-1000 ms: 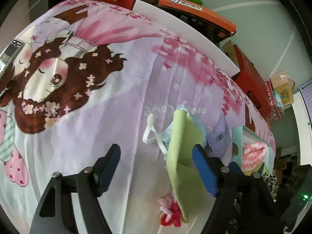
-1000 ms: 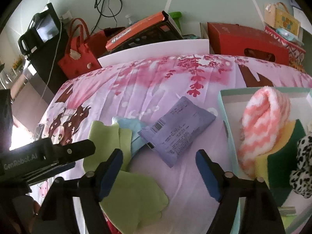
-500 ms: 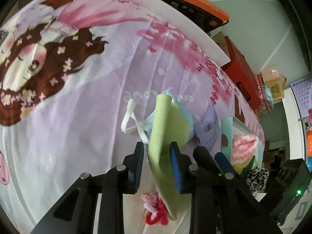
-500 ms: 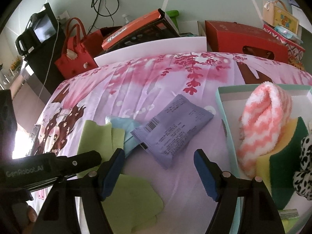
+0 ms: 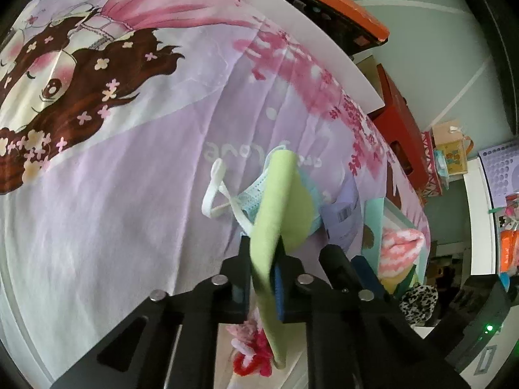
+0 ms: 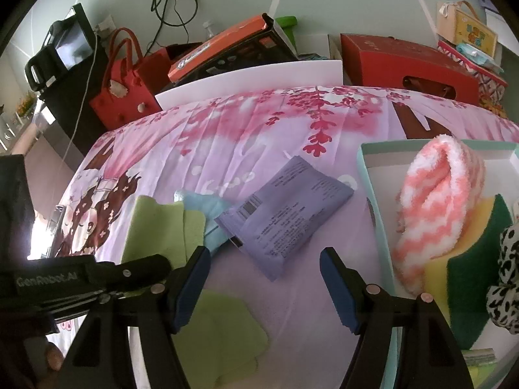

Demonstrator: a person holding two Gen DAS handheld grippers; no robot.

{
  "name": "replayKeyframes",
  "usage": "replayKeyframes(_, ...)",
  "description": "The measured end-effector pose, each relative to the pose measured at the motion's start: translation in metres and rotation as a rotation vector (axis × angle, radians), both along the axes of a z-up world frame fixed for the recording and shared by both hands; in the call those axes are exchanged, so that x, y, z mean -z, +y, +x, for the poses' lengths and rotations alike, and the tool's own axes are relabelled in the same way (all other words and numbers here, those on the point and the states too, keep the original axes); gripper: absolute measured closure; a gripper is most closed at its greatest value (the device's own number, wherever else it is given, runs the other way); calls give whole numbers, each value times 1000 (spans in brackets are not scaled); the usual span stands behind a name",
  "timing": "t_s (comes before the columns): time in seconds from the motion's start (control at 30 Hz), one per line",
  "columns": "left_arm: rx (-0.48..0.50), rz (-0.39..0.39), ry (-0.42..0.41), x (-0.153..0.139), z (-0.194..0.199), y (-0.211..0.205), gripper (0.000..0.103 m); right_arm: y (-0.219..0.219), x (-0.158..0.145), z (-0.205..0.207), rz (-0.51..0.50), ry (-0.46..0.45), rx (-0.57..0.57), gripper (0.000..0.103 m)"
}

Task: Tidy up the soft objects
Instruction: 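Grasp the light green cloth with the left tool, then lift the green cloth with the left tool while the right tool moves over the purple packet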

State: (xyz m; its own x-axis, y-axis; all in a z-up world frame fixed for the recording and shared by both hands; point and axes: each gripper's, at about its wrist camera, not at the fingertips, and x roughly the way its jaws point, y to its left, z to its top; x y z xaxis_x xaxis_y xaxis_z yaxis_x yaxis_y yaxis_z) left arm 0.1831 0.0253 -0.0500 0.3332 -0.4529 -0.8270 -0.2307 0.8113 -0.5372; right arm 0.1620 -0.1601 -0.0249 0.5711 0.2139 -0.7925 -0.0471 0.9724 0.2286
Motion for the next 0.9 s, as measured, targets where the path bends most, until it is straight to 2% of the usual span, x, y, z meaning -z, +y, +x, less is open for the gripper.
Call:
replayKeyframes(0.3,-7,-34,-74,-16,-1,5,98,-2,-1,-1,0,-8,11,30)
replayKeyframes(0.9,-100,-134,-310,-69,-8,40,98,-4,10,16,7,7,54,30)
